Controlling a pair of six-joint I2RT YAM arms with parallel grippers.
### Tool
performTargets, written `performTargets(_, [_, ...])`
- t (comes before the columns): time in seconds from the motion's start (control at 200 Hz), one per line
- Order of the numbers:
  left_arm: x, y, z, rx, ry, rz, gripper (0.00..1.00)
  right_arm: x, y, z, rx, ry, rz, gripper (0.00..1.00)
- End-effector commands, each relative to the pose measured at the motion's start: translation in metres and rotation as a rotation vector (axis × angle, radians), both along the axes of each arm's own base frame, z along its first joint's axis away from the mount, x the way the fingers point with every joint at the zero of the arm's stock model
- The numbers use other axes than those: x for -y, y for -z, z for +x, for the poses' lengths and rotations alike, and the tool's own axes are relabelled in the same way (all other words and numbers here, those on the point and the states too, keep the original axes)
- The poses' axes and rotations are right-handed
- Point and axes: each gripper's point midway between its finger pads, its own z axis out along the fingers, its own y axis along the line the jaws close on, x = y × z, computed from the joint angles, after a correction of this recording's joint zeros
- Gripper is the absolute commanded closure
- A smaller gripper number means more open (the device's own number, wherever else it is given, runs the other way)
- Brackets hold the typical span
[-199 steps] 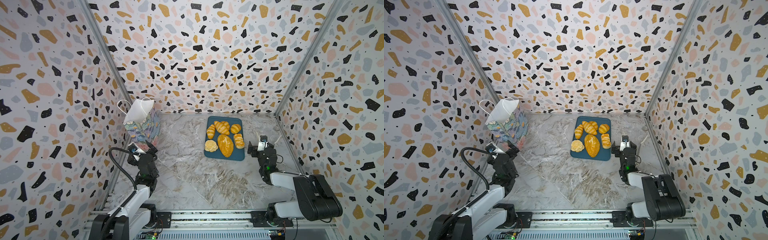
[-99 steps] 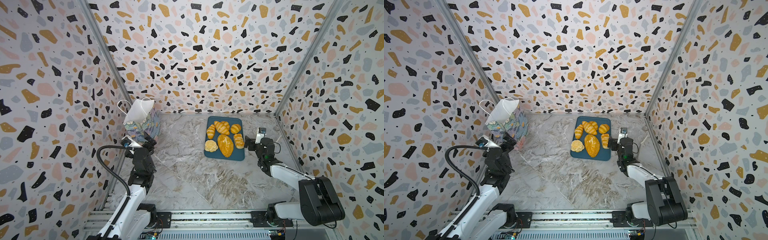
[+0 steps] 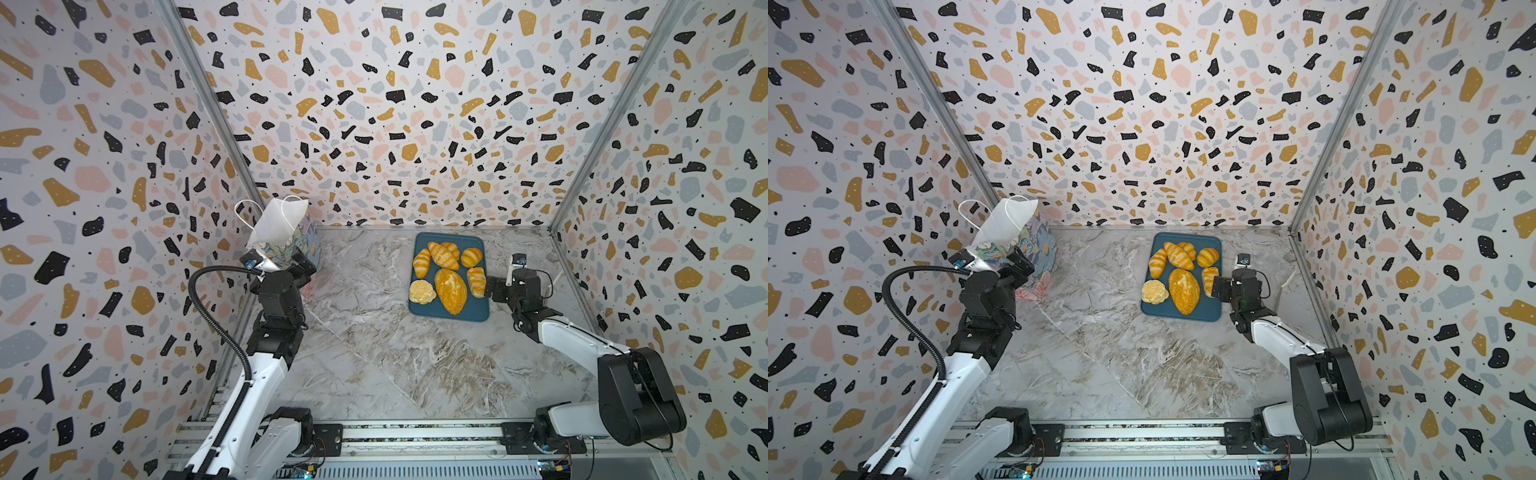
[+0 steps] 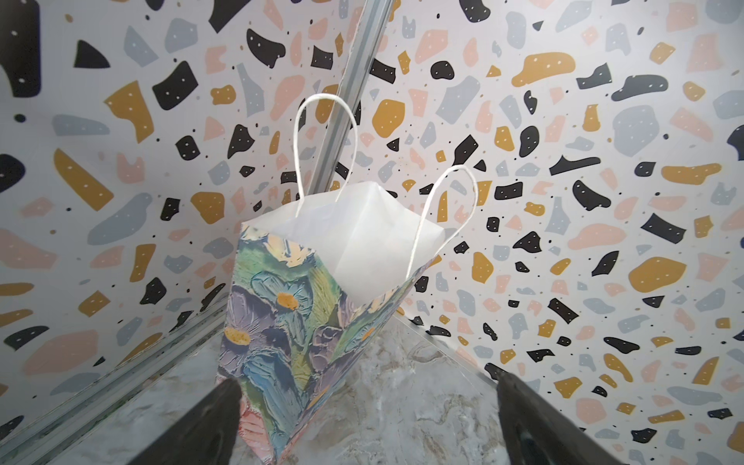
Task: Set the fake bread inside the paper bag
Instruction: 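Grasp the floral bag's white handles with the left gripper and lift it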
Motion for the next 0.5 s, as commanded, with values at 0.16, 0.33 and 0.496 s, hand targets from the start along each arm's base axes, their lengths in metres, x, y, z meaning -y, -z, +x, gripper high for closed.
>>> performTargets(0.16, [0.002,-0.030,0.007,-0.036,0.023,0.037,0.01,-0.006,-0.048,-0.004,0.073,-0.002,0.008,0.01])
performTargets(0.33, [0.005,-0.049,0.013,-0.044,0.048,0.031,0.00,-0.011,-0.051,-0.002,0.033,-0.048,0.069,0.01])
performTargets(0.496, [0.014,-0.076,0.025,-0.057,0.125,0.021,0.01,-0.015,-0.061,-0.003,0.025,-0.083,0.104,0.01])
